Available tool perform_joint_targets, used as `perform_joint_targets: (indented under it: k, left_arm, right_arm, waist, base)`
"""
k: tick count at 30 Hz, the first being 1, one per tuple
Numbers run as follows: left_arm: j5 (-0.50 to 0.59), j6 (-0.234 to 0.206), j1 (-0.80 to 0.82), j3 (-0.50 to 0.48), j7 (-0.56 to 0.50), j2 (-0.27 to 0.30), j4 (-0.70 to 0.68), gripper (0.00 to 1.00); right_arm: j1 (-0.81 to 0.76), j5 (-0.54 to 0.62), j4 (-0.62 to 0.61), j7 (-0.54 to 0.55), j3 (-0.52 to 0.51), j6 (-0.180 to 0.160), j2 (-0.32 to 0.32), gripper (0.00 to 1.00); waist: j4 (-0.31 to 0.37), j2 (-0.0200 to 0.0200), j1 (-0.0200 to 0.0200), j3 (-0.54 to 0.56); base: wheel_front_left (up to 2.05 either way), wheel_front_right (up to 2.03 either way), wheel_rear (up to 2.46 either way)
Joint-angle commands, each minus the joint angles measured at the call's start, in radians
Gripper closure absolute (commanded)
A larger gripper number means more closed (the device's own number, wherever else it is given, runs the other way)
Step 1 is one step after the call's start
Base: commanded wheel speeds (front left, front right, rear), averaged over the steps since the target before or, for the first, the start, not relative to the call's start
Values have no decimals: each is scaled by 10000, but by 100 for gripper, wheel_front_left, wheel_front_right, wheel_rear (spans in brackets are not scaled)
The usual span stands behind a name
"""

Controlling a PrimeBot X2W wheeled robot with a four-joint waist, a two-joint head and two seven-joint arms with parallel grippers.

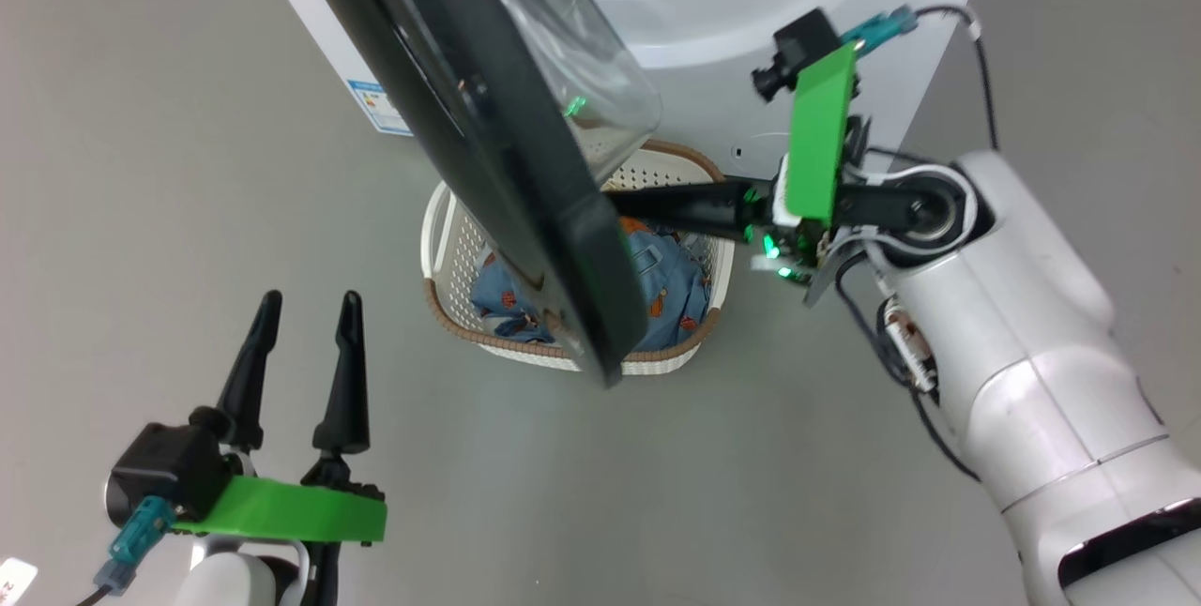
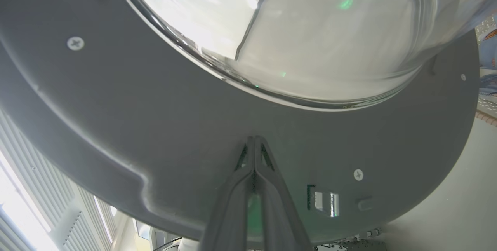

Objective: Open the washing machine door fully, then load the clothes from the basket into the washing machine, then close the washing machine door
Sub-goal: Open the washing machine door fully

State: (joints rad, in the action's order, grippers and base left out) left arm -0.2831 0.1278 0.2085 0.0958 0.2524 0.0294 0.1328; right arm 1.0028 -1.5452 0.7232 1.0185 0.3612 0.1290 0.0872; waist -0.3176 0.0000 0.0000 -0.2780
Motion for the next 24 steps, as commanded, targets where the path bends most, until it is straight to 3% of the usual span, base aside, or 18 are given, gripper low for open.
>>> perform_joint_targets:
  k: [1, 14, 24]
  left_arm:
    - [82, 29, -57, -377, 94, 208, -178, 0]
    - [203, 29, -113, -471, 94, 208, -30, 0]
    - [456, 29, -299, -881, 94, 208, 83, 0]
  right_arm:
    - [-200, -393, -361, -131, 387, 17, -369, 100]
    - [-514, -3582, -803, -2511, 3877, 17, -369, 100]
    - [-479, -4533, -933, -3867, 4690, 17, -369, 100]
  waist:
    - [-18, 0, 0, 83]
    - [-35, 0, 0, 354]
    - [269, 0, 0, 705]
  base:
    - [0, 0, 0]
    - [0, 0, 0]
    - [0, 0, 0]
